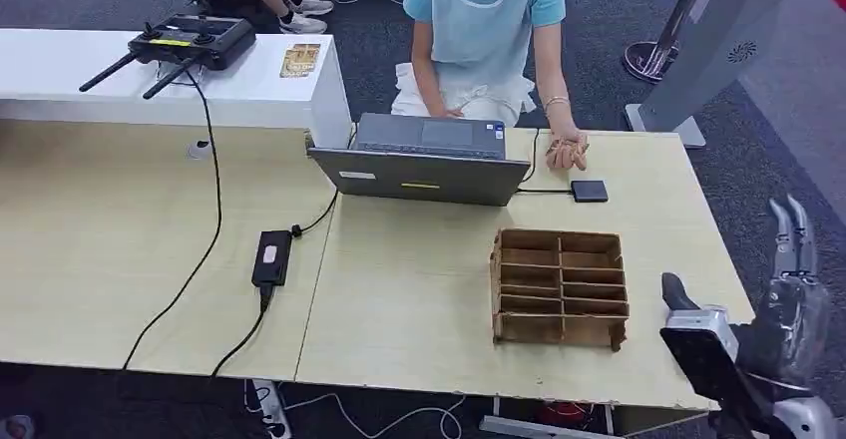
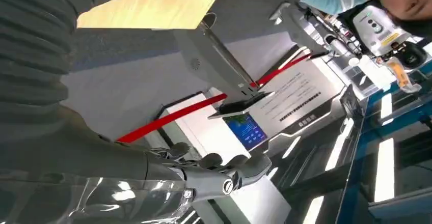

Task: Pass the card to the sensor for recognition and then transmit it.

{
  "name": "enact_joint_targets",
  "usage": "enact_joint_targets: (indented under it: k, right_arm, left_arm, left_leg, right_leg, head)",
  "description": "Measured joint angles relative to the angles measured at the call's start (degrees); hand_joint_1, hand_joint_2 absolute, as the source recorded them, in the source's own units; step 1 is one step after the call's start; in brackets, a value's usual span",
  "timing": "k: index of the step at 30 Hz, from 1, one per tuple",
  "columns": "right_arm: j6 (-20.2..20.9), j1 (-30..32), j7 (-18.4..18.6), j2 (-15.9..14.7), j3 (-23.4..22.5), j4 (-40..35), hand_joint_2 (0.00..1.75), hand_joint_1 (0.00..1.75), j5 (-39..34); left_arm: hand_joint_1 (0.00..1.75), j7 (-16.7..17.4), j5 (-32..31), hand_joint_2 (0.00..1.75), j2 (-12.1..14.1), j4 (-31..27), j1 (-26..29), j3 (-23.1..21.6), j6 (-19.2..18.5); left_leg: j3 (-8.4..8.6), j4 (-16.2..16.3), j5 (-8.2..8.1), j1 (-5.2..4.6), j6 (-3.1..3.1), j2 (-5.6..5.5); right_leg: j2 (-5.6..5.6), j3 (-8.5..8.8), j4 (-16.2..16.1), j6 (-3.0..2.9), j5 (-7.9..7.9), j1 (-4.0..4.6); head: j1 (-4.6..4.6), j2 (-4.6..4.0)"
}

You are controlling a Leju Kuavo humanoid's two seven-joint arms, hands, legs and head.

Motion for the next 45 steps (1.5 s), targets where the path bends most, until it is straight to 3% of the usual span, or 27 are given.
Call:
enact_joint_targets:
  k: [5,13,21,30,38,45]
  right_arm:
    - [-2.5,1.5,2.2,-0.3,0.0,-0.8,1.75,0.0,7.8]
    - [-6.9,4.5,10.7,-2.1,1.6,-1.0,1.75,0.0,23.5]
    - [-7.0,6.0,15.3,-4.3,3.6,-1.1,1.75,0.0,29.4]
    - [0.7,8.3,22.1,-11.3,8.8,-0.5,1.75,0.0,33.9]
    - [5.4,9.6,23.1,-16.6,12.4,0.2,1.75,0.0,31.0]
    - [8.1,9.1,23.1,-19.2,14.6,1.3,1.75,0.0,29.3]
  left_arm:
    - [0.0,0.0,0.1,0.0,0.0,0.0,0.0,0.0,0.0]
    - [0.0,0.0,0.9,0.0,0.0,0.0,0.0,0.0,0.0]
    - [0.0,0.0,1.1,0.0,-0.1,0.0,0.0,0.0,0.0]
    - [0.0,0.0,2.4,0.0,-0.1,0.0,0.0,0.0,-0.1]
    - [0.0,-0.1,3.0,0.0,-0.1,0.0,0.0,-0.1,-0.2]
    - [0.0,-0.2,3.1,0.0,-0.1,0.0,0.0,-0.2,-0.4]
  left_leg:
    - [-0.01,0.0,0.0,-0.01,0.0,0.0]
    - [-0.01,0.0,-0.01,0.0,0.0,0.0]
    - [0.0,0.0,0.0,-0.01,0.0,0.01]
    - [0.0,0.0,-0.03,-0.02,0.03,0.02]
    - [0.0,0.0,-0.02,-0.02,0.03,0.03]
    - [0.0,0.0,-0.02,-0.02,0.03,0.03]
  right_leg:
    - [0.0,0.0,0.0,0.0,0.0,0.0]
    - [-0.01,-0.01,0.0,0.0,0.0,0.0]
    - [0.01,0.01,0.0,0.0,0.0,0.0]
    - [0.02,0.0,0.0,0.0,0.0,-0.02]
    - [0.02,-0.01,0.0,0.0,0.0,-0.02]
    - [0.02,0.0,0.0,0.0,0.0,-0.01]
  head:
    - [0.0,0.02]
    - [0.02,0.02]
    - [0.0,0.0]
    - [0.0,0.0]
    - [0.0,0.02]
    - [0.0,0.0]
